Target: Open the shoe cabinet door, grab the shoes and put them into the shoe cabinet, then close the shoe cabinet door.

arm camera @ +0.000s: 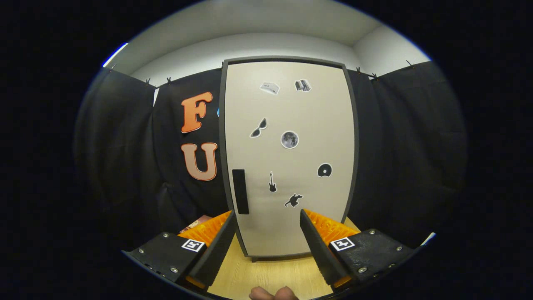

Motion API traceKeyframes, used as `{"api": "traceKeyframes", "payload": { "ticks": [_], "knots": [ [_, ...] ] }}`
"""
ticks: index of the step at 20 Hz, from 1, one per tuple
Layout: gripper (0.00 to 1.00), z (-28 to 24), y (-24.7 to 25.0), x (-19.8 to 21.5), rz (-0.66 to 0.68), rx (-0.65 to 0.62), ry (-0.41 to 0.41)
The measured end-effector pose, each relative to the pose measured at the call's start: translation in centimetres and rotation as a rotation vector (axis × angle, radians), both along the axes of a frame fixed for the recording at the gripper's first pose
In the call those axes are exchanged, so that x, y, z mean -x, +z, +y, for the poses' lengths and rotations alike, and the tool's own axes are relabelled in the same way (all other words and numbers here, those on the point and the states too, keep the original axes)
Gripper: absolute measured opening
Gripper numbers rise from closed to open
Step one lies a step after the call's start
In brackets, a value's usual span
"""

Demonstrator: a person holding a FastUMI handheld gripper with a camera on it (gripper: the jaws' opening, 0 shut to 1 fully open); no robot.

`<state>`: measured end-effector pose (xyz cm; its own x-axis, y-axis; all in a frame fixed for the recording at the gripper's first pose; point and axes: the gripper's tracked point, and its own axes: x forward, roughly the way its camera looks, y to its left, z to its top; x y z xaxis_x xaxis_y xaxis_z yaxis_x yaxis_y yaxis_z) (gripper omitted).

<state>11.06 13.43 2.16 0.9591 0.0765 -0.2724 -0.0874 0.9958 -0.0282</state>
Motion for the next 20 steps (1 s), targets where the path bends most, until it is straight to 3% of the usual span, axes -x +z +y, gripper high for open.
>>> {"api": "traceKeyframes", "payload": {
  "ticks": [10,20],
  "knots": [
    [0.94,-5.3,5.6,6.5,-0.045,-0.035,-0.068],
    [0.94,-9.7,7.2,10.2,-0.038,-0.040,-0.084]
  ]
}}
